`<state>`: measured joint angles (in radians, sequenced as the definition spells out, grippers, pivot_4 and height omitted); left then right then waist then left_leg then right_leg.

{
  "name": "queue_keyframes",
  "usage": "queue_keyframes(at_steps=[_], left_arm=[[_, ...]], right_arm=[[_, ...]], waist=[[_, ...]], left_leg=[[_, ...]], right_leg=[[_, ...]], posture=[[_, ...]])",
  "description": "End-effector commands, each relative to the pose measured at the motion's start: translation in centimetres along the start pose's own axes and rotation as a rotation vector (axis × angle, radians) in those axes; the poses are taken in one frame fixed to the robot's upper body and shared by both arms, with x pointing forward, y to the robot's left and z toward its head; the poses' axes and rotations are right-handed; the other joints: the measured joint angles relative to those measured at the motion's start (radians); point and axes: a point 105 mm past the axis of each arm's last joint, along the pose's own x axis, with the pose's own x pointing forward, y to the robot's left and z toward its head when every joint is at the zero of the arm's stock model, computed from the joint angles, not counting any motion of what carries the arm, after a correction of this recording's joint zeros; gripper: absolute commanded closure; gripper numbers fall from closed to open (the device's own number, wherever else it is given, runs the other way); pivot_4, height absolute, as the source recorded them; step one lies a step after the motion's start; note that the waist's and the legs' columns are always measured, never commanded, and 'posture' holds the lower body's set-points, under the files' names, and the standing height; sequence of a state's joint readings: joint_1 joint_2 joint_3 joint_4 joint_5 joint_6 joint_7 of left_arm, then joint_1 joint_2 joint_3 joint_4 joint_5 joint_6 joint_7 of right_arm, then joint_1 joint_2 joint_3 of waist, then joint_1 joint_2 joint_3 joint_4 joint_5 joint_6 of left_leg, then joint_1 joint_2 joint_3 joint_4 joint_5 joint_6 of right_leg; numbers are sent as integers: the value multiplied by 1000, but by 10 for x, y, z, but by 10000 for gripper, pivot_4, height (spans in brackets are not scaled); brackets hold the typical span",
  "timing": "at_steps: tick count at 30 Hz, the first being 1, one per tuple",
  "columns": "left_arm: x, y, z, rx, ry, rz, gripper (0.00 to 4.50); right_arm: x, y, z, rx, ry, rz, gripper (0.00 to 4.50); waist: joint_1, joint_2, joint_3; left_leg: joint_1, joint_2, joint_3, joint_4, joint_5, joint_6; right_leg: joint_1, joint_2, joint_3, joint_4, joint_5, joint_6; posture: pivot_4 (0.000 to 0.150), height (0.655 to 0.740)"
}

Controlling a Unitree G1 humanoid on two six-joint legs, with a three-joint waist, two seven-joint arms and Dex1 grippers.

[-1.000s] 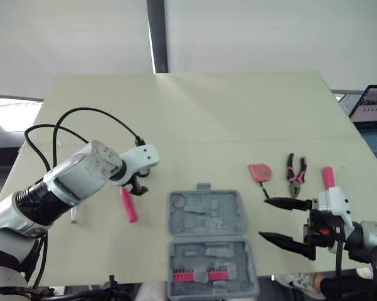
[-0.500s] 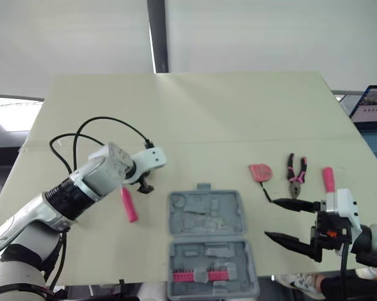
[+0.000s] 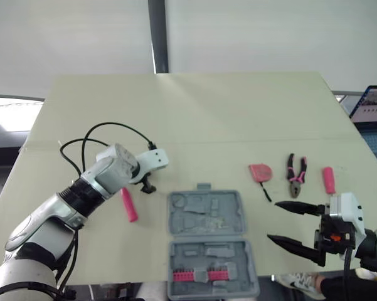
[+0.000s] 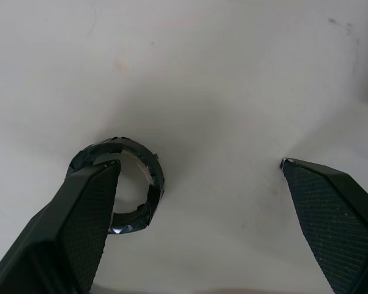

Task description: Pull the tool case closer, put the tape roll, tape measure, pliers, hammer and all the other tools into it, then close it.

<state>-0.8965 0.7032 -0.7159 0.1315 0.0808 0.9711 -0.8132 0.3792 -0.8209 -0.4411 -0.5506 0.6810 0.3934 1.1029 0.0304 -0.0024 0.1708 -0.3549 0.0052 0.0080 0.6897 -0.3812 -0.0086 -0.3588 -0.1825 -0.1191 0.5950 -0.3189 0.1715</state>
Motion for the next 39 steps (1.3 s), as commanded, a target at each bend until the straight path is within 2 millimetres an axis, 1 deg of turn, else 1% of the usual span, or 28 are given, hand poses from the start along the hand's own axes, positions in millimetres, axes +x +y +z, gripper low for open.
queue_keyframes(at_steps=[1, 3, 5, 6, 7, 10, 11, 12, 13, 14, 27, 30, 32, 33, 38, 39], left_arm=[[-1, 6, -5, -9, 15, 22, 0], [0, 6, -6, -14, 21, 18, 0], [0, 6, -7, -22, 24, 22, 5161], [0, 7, -7, -24, 25, 22, 8679], [-1, 7, -7, -26, 27, 21, 12671], [-1, 6, -8, -29, 32, 20, 27804], [-1, 6, -8, -30, 34, 19, 33546], [-1, 6, -9, -30, 35, 19, 38151], [-2, 6, -9, -31, 37, 18, 43980], [-2, 6, -9, -31, 39, 18, 44603], [-8, 11, -12, -23, 44, 32, 44603], [-23, 10, -12, -88, -16, 10, 44603], [-38, 7, -11, -123, -85, -27, 44603], [-43, 6, -12, -136, -101, -38, 44603], [-66, -8, -13, -146, -237, -143, 44603], [-72, -14, -12, -144, -277, -186, 44603]], right_arm=[[-2, 2, 10, -38, -24, -11, 766], [-2, 3, 11, -38, -30, -15, 766], [-2, 3, 11, -39, -36, -20, 0], [-2, 2, 12, -46, -41, -30, 0], [-2, 1, 12, -53, -45, -39, 0], [-1, 0, 12, -60, -48, -54, 0], [-1, -1, 13, -63, -50, -58, 0], [-1, -1, 13, -64, -52, -63, 0], [-1, -2, 13, -66, -57, -69, 0], [0, -2, 13, -65, -61, -72, 0], [3, -3, 8, -61, -67, -75, 0], [1, -3, 5, -60, -67, -79, 0], [-1, -2, 3, -65, -64, -82, 0], [-2, -1, 2, -68, -63, -83, 0], [-6, 0, -3, -89, -64, -99, 0], [-7, 1, -4, -90, -66, -103, 0]], waist=[[0, 0, 0], [0, 0, 0], [0, 0, 0], [0, 0, 0], [0, 0, 0], [-1, 0, 0], [-2, 0, 0], [-2, 0, 0], [-2, 0, 0], [-2, 0, 0], [-4, 0, 0], [-5, 0, 0], [-5, 0, 0], [-3, 0, 0], [-4, 0, 0], [-4, 0, 0]], left_leg=[[0, 0, 0, 0, 0, 0], [0, 0, 0, 0, 0, 0], [0, 0, 0, 0, 0, 0], [0, 0, 0, 0, 0, 0], [0, 0, 0, 0, 0, 0], [0, 0, 0, 1, 0, 0], [0, 0, 0, 1, 0, 0], [0, 0, 0, 1, 0, 0], [0, 0, 0, 1, 0, 0], [0, 0, 0, 1, 0, 0], [0, 0, 0, 1, 0, 0], [0, 0, 0, 1, 0, 0], [0, 0, 0, 1, 0, 0], [0, 0, 0, 1, 0, 0], [0, 0, -1, 1, 0, 0], [0, 1, -1, 1, 0, 0]], right_leg=[[0, 0, 0, 0, 0, 0], [0, 0, 0, 0, 0, 0], [0, 0, 0, 0, 0, 0], [0, 0, 0, 0, 0, 0], [0, 0, 0, 0, 0, 0], [0, 0, 0, 1, 0, 0], [0, 0, 0, 1, 0, 0], [0, 0, 0, 1, 0, 0], [0, 0, 0, 1, 0, 0], [0, 0, 0, 1, 0, 0], [0, 0, 0, 1, 0, 0], [0, 0, 0, 1, 0, 0], [-1, 0, 0, 1, 0, 0], [-1, 0, 0, 1, 0, 0], [0, 0, 0, 2, 0, 0], [0, 0, 0, 2, 0, 0]], posture=[[1500, 7373], [1500, 7373], [1500, 7373], [1500, 7373], [1500, 7373], [1500, 7373], [1500, 7373], [1500, 7373], [1500, 7373], [1500, 7373], [1500, 7373], [1500, 7373], [1500, 7373], [1500, 7373], [1500, 7373], [1500, 7373]])
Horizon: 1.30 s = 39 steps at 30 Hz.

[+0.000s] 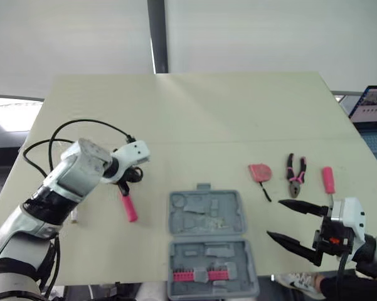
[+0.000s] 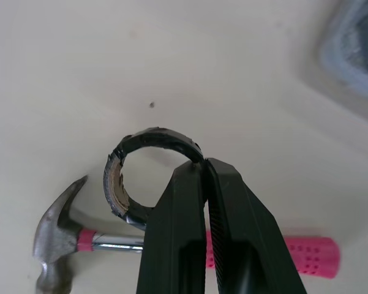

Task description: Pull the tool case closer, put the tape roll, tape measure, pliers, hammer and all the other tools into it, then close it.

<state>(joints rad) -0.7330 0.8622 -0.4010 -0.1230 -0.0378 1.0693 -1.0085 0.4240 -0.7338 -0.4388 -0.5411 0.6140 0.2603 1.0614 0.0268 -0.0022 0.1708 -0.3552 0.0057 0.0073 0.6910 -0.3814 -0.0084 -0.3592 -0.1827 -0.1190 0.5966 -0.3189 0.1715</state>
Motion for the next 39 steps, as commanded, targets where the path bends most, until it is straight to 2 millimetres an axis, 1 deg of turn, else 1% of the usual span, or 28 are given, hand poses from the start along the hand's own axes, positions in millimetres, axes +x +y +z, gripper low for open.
queue_keyframes(at_steps=[1, 3, 5, 7, 11, 13, 20, 22, 26, 32, 39], left_arm=[[-21, -21, 13, 39, -150, -132, 44603], [-29, -37, 20, 10, -253, -234, 44603], [-33, -43, 24, -29, -302, -274, 44603], [-36, -55, 30, -39, -351, -364, 44603], [-35, -70, 38, -31, -381, -477, 44603], [-30, -76, 41, -15, -372, -513, 44603], [-1, -75, 42, 31, -290, -489, 44603], [8, -72, 40, 80, -261, -459, 44603], [21, -73, 39, 115, -232, -456, 44603], [35, -74, 39, 147, -204, -432, 44603], [43, -74, 39, 188, -181, -417, 44603]], right_arm=[[-6, 2, 1, -31, -18, -8, 0], [-7, 3, 0, -28, -24, -13, 0], [-7, 4, -1, -28, -26, -15, 0], [-7, 5, -4, -28, -22, -14, 0], [-6, 5, -4, -30, -23, -16, 0], [-6, 5, -3, -31, -26, -21, 0], [-3, 8, 1, -33, -32, -43, 0], [-2, 10, 2, -33, -32, -47, 0], [0, 10, 3, -30, -35, -57, 0], [4, 10, 4, -27, -37, -60, 0], [5, 10, 5, -27, -40, -66, 0]], waist=[[-1, 0, 0], [0, 0, 0], [2, 0, 0], [2, 0, 0], [-1, 0, 0], [0, 0, 0], [1, 0, 0], [1, 0, 0], [0, 0, 0], [2, 0, 0], [2, 0, 0]], left_leg=[[0, 0, 0, 0, 0, 0], [0, 1, 0, 0, 0, 0], [0, 1, -1, 1, 0, 0], [0, 0, -1, 2, 0, 0], [0, 0, -1, 1, 0, 0], [0, 1, -1, 1, 0, 0], [0, 0, 0, 1, 0, 0], [0, 0, 0, 1, 0, 0], [0, 0, 0, 1, 0, 0], [0, 0, 0, 1, 0, 0], [0, 0, 0, 1, 0, 1]], right_leg=[[0, 0, 0, 0, 0, 0], [0, 0, 0, 0, 0, 0], [0, 0, 0, 0, 0, 0], [1, 0, 0, 0, 0, 0], [1, 0, 0, 0, 0, 0], [1, 0, 0, 0, 0, 0], [1, 0, 0, 0, 0, 0], [1, 0, 0, 0, 0, 0], [1, 0, 0, 0, 0, 0], [1, 0, 0, 0, 0, 0], [1, 0, 0, 0, 0, 0]], posture=[[1500, 7373], [1500, 7373], [1500, 7373], [1500, 7373], [1500, 7373], [1500, 7373], [1500, 7373], [1500, 7373], [1500, 7373], [1500, 7373], [1500, 7373]])
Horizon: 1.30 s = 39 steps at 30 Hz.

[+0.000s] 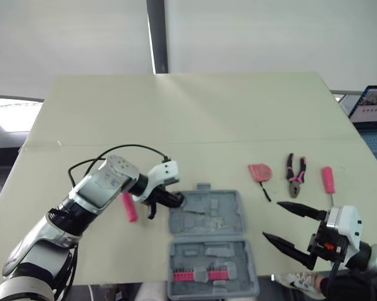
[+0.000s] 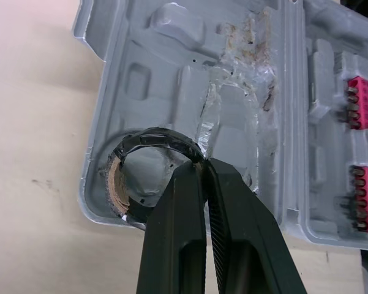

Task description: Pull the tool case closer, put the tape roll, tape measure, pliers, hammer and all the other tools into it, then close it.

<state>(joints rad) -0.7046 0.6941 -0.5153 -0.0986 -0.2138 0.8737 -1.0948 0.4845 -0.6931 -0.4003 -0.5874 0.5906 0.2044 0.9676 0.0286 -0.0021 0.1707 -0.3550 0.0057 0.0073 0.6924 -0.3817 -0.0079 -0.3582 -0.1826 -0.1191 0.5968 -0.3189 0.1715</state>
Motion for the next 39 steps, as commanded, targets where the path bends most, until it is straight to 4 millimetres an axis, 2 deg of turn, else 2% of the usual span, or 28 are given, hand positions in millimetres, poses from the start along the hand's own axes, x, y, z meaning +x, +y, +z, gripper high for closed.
queue_keyframes(at_steps=[1, 19, 22, 26, 30, 34, 36, 39], left_arm=[[-2, 5, 5, 40, 8, 24, 44603], [1, 7, 2, 50, 47, 24, 44603], [2, 7, 2, 46, 49, 16, 35128], [-1, 7, 4, 43, 51, 25, 15318], [-9, 7, 12, 41, 24, 28, 15318], [-20, 8, 30, 5, -88, 53, 15318], [-23, 9, 30, -7, -116, 77, 20494], [-23, 10, 24, -14, -146, 105, 33817]], right_arm=[[1, 2, 8, -24, -20, -4, 0], [-2, 2, 11, -23, -16, -18, 0], [-2, 1, 11, -25, -15, -20, 0], [-2, 1, 11, -24, -16, -20, 0], [-2, 1, 10, -23, -16, -18, 0], [-2, 1, 10, -21, -18, -17, 0], [-2, 1, 10, -21, -18, -18, 0], [-3, 1, 10, -21, -17, -20, 0]], waist=[[0, 0, 0], [-1, 0, 0], [-1, 0, 0], [0, 0, 0], [0, 0, 0], [-1, 0, 0], [-1, 0, 0], [-3, 0, 0]], left_leg=[[0, 0, 0, 0, 0, 0], [0, 0, 0, 0, 0, 0], [0, 0, 0, 0, 0, 0], [0, 0, 0, 0, 0, 0], [0, 0, 0, 0, 0, 0], [0, 0, 0, 0, 0, 0], [0, 0, 0, 0, 0, 0], [0, 0, 0, 0, 0, 0]], right_leg=[[0, 0, 0, 0, 0, 0], [0, 0, 0, 0, 0, 0], [0, 0, 0, 0, 0, 0], [0, 0, 0, 0, 0, 0], [0, 0, 0, 0, 0, 0], [0, 0, 0, 0, 0, 0], [0, 0, 0, 0, 0, 0], [0, 0, 0, 0, 0, 0]], posture=[[1500, 7373], [1500, 7373], [1500, 7373], [1500, 7373], [1500, 7373], [1500, 7373], [1500, 7373], [1500, 7373]])
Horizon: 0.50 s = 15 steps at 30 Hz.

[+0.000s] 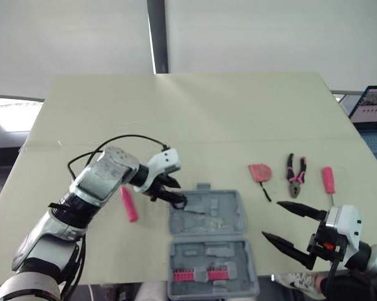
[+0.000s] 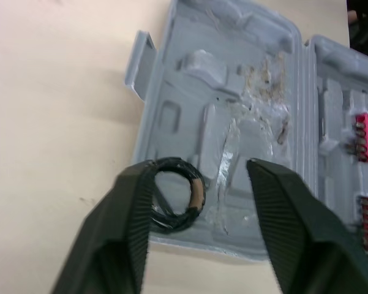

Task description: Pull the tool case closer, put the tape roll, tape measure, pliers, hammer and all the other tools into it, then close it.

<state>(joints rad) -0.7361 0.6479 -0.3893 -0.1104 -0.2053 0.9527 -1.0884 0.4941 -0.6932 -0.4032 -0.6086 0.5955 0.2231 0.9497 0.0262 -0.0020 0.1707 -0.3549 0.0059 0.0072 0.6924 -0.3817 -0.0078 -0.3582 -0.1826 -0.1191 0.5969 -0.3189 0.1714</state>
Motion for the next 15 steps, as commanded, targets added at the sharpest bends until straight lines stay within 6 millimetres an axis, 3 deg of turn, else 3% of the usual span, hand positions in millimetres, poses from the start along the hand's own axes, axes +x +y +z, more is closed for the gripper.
queue_keyframes(at_steps=[1, 9, 15], left_arm=[[-4, -2, -2, 22, -56, 33, 33817], [7, -6, -16, 173, -209, 102, 33817], [14, -7, -25, 219, -225, 121, 33817]], right_arm=[[-3, 0, 9, -29, -21, -13, 0], [-5, -2, 8, -30, -17, -17, 0], [-6, -3, 8, -32, -13, -18, 0]], waist=[[-1, 0, 0], [5, 0, 0], [2, 0, 0]], left_leg=[[0, 0, 0, 0, 0, 0], [0, 0, 0, 1, 0, 0], [0, 0, 0, 0, 0, 0]], right_leg=[[0, 0, 0, 0, 0, 0], [1, 0, 0, 0, 0, 0], [1, 0, 0, 0, 0, 0]], posture=[[1500, 7373], [1500, 7373], [1500, 7373]])
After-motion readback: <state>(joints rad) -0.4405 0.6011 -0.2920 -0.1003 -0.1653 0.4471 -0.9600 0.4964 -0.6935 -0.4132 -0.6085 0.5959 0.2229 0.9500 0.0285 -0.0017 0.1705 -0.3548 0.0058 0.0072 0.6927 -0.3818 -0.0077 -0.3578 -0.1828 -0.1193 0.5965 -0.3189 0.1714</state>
